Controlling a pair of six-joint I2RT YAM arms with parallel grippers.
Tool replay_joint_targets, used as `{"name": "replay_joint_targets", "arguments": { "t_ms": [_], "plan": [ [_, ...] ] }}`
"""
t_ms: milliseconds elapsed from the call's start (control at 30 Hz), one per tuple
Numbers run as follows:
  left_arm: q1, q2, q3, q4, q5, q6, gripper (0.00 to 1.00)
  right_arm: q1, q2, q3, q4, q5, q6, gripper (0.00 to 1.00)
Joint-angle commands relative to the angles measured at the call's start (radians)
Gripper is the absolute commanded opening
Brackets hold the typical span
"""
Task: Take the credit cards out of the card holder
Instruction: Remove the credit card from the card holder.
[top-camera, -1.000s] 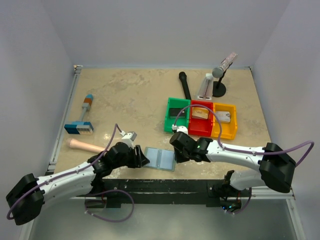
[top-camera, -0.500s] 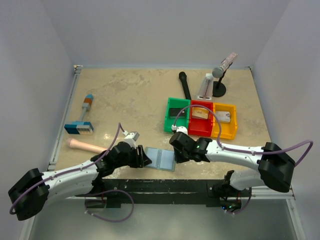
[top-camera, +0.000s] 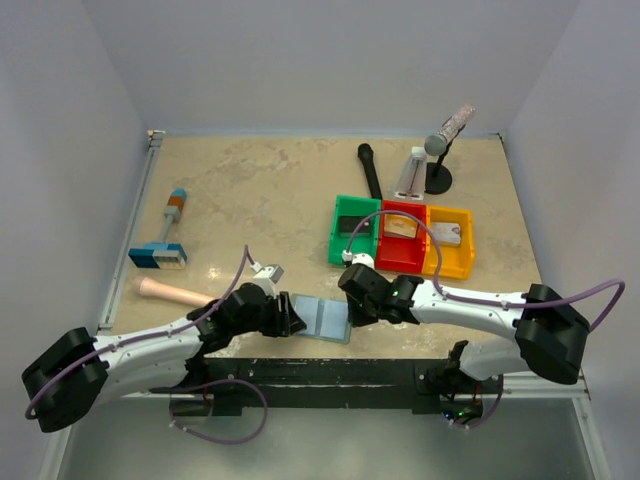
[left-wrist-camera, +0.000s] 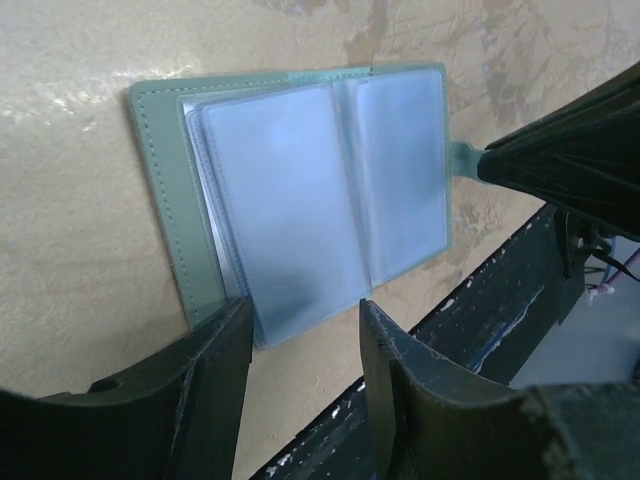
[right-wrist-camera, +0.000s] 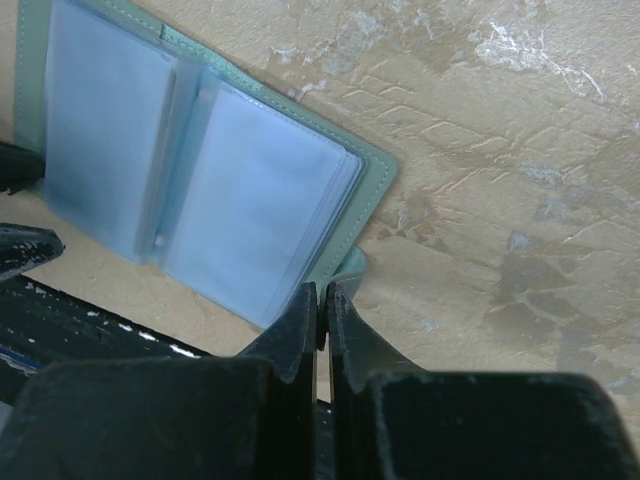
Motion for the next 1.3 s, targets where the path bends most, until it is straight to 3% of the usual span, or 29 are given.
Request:
{"name": "replay_joint_targets", "arguments": {
  "t_ms": [0, 333, 767, 1033, 1267],
  "plan": [
    [-0.025, 0.026, 0.052, 0.089, 0.062, 0.042, 0.5, 0.007, 0.004, 0.014, 0.022, 0.0, 0.012, 0.0],
    [-0.03, 0.002, 0.052, 0.135, 0.09, 0.059, 0.5, 0.007, -0.002, 0.01, 0.027, -0.001, 0.015, 0.0],
    [-0.077, 0.137, 0.163, 0.161, 0.141, 0.108, 0.5, 0.007, -0.018, 0.002, 0.024, 0.006, 0.018, 0.0],
    [-0.077, 0.066, 0.147, 0.081, 0.053, 0.103, 0.5, 0.006, -0.021, 0.001, 0.019, 0.009, 0.02, 0.0],
    [-0.069, -0.104, 0.118, -0.098, -0.131, 0.079, 0.5, 0.007, -0.041, 0.008, -0.036, 0.06, 0.012, 0.0]
  ]
}}
